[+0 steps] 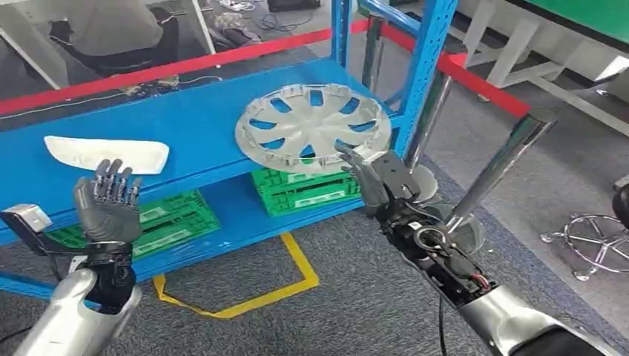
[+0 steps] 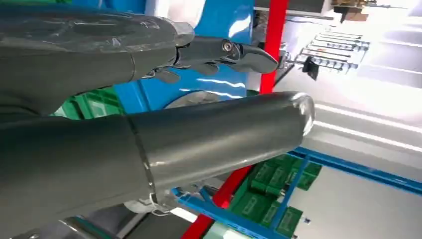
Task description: Take the parts from the cabinet and place them on the table.
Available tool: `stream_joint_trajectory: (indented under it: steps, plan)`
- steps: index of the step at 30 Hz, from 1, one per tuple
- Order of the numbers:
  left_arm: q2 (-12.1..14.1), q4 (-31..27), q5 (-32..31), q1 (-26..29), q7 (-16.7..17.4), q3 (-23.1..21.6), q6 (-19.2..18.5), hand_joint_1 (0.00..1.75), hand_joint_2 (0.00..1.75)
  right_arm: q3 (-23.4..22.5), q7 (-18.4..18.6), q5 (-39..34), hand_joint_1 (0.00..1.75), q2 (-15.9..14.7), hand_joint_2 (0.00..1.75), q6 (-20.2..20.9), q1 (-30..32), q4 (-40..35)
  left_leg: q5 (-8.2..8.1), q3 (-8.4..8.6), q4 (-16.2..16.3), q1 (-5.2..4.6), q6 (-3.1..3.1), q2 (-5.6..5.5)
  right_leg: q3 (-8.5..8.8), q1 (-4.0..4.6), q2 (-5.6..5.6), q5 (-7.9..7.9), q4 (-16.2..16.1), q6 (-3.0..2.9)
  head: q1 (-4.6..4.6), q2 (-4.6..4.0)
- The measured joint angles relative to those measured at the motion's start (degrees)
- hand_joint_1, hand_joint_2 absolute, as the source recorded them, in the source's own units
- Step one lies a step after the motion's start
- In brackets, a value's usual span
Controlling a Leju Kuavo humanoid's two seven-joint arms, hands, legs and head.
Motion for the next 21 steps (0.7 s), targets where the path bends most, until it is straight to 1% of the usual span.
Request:
stream_joint_trajectory:
  steps: [1, 3, 4, 5, 6, 7, 8, 9, 10, 11, 12, 13, 15, 16, 17, 18, 19, 20, 21]
  plan:
    - [0.00, 0.00, 0.00, -0.11, 0.05, 0.00, -0.04, 0.00, 0.00, -0.02, 0.11, 0.13, 0.00, -0.02, 0.00, 0.09, -0.33, 0.07, -1.24, 1.03, -1.18, -0.44, 0.14, -0.06, -0.07, 0.42, 0.09, -0.20, -0.01, 0.34, -0.29, 0.00]
    - [-0.06, 0.00, -0.02, -0.06, 0.16, 0.00, -0.11, 0.00, 0.00, -0.15, 0.33, 0.20, 0.00, -0.17, 0.00, 0.35, -0.51, 0.22, -1.31, 0.85, -1.47, -0.52, 0.44, -0.14, -0.07, 0.31, 0.15, -0.37, -0.08, 0.78, -0.03, 0.00]
    - [-0.06, 0.00, -0.02, -0.05, 0.15, 0.00, -0.13, 0.00, 0.00, -0.22, 0.39, 0.20, 0.00, -0.20, 0.00, 0.52, -0.51, 0.29, -1.52, 0.92, -1.43, -0.57, 0.72, -0.15, 0.15, 0.19, 0.15, -0.45, -0.38, 1.14, 0.13, 0.00]
    - [-0.06, -0.02, -0.02, -0.12, 0.15, 0.00, -0.13, 0.00, 0.00, -0.28, 0.39, 0.20, 0.00, -0.28, 0.00, 0.57, -0.63, 0.33, -1.44, 1.30, -1.89, -0.19, 0.98, -0.16, 0.41, 0.50, 0.16, -0.64, -0.46, 1.55, 0.19, 0.00]
    - [-0.04, -0.02, -0.02, -0.12, 0.15, 0.00, -0.13, 0.00, 0.00, -0.53, 0.44, 0.20, 0.00, -0.55, 0.00, 0.57, -0.65, 0.42, -1.46, 1.95, -2.32, 0.12, 1.19, -0.06, -0.18, 0.16, -0.16, -1.22, 0.45, 1.74, 0.42, 0.00]
    - [-0.09, -0.02, -0.02, -0.23, 0.15, 0.00, -0.13, 0.00, 0.00, -0.68, 0.44, 0.20, 0.00, -0.72, 0.00, 0.57, -0.89, 0.46, -1.76, 2.27, -2.34, 0.12, 1.70, -0.05, -1.26, 0.37, -0.31, -2.79, 3.36, 1.79, 0.70, 0.00]
    - [-0.15, -0.02, -0.02, -0.22, 0.15, 0.00, -0.17, 0.00, 0.00, -0.74, 0.53, 0.20, 0.00, -0.76, 0.00, 0.59, -1.07, 0.50, -1.92, 2.53, -2.32, 0.11, 1.93, -0.01, -3.45, 0.33, -0.31, -4.76, 7.99, 1.87, 1.29, 0.00]
    - [-0.24, -0.02, -0.04, -0.14, 0.18, 0.00, -0.24, 0.00, 0.00, -0.79, 0.85, 0.22, 0.00, -0.76, 0.00, 0.63, -1.02, 0.53, -2.12, 2.73, -2.32, 0.06, 2.12, 0.01, -6.35, 0.33, -0.34, -6.78, 13.43, 2.05, 1.64, 0.00]
    - [-0.28, -0.02, -0.11, -0.07, 0.22, 0.00, -0.35, 0.00, 0.00, -0.81, 1.16, 0.26, 0.00, -0.87, 0.00, 0.72, -0.87, 0.55, -2.32, 2.90, -2.25, 0.04, 2.20, 0.00, -8.96, 0.33, -0.34, -8.00, 17.92, 2.19, 1.81, 0.00]
    - [-0.28, -0.02, -0.18, 0.09, 0.26, 0.00, -0.37, 0.00, 0.00, -0.87, 1.42, 0.26, 0.00, -0.98, 0.00, 0.74, -0.69, 0.57, -2.58, 3.20, -2.24, 0.04, 2.17, -0.03, -10.39, 0.30, -0.36, -7.68, 19.69, 2.19, 2.16, 0.00]
    - [-0.28, -0.02, -0.17, 0.25, 0.40, 0.00, -0.37, 0.00, 0.00, -0.92, 1.53, 0.26, 0.00, -1.11, 0.00, 0.79, -0.60, 0.59, -2.91, 3.64, -2.23, 0.04, 2.10, -0.10, -10.24, 0.24, -0.39, -5.96, 18.36, 2.17, 2.49, 0.00]
    - [-0.28, -0.02, -0.20, 0.36, 0.42, 0.00, -0.37, 0.00, 0.00, -0.94, 1.62, 0.26, 0.00, -1.22, 0.00, 0.79, -0.63, 0.59, -3.32, 4.19, -2.14, 0.05, 1.97, -0.14, -8.81, 0.19, -0.45, -2.98, 14.41, 2.13, 2.80, 0.00]
    - [-0.33, -0.02, -0.22, 0.36, 0.55, 0.00, -0.37, 0.00, 0.00, -1.16, 1.62, 0.26, 0.00, -1.31, 0.00, 0.79, -0.75, 0.59, -4.37, 5.26, -1.75, 0.08, 1.50, -0.20, -4.22, 0.05, -0.61, 3.41, 3.29, 1.96, 3.32, 0.00]
    - [-0.33, -0.02, -0.26, 0.35, 0.57, 0.00, -0.39, 0.00, 0.00, -1.25, 1.62, 0.26, 0.00, -1.31, 0.00, 0.79, -0.80, 0.66, -4.69, 5.28, -1.71, -0.16, 1.18, -0.24, -3.42, 0.18, -0.63, 2.21, 2.19, 1.85, 3.28, 0.00]
    - [-0.30, -0.04, -0.26, 0.21, 0.68, 0.00, -0.39, 0.00, 0.00, -1.29, 1.62, 0.26, 0.00, -1.31, 0.00, 0.81, -0.86, 0.59, -4.83, 4.86, -1.15, -0.37, 0.97, -0.23, -2.28, 0.32, -0.48, 1.77, 0.46, 1.58, 3.12, 0.00]
    - [-0.30, -0.04, -0.33, 0.23, 0.66, 0.00, -0.39, 0.00, 0.00, -1.31, 1.71, 0.26, 0.00, -1.31, 0.00, 0.81, -0.73, 0.64, -4.67, 4.61, -1.31, -0.33, 0.72, -0.25, -2.53, 0.41, -0.41, 1.75, 0.99, 1.20, 3.04, 0.00]
    - [-0.33, -0.04, -0.33, 0.36, 0.72, 0.00, -0.39, 0.00, 0.00, -1.33, 1.68, 0.26, 0.00, -1.31, 0.00, 0.81, -0.68, 0.64, -4.71, 4.64, -1.44, -0.33, 0.62, -0.21, -2.61, 0.54, -0.29, 1.59, 1.01, 0.96, 2.80, 0.00]
    - [-0.33, -0.04, -0.33, 0.36, 0.74, 0.00, -0.39, 0.00, 0.00, -1.36, 1.66, 0.26, 0.00, -1.31, 0.00, 0.81, -0.72, 0.64, -4.87, 4.75, -1.44, -0.30, 0.34, -0.15, -2.55, 0.49, -0.23, 1.56, 0.84, 0.72, 2.80, 0.00]
    - [-0.26, -0.15, -0.33, 0.33, 0.74, 0.00, -0.39, 0.00, 0.00, -1.42, 1.68, 0.26, 0.00, -1.37, 0.00, 0.81, -0.79, 0.61, -5.50, 4.67, -1.06, -0.25, -0.07, -0.09, -2.03, 0.00, -0.24, 1.56, 0.52, 0.39, 2.82, 0.00]
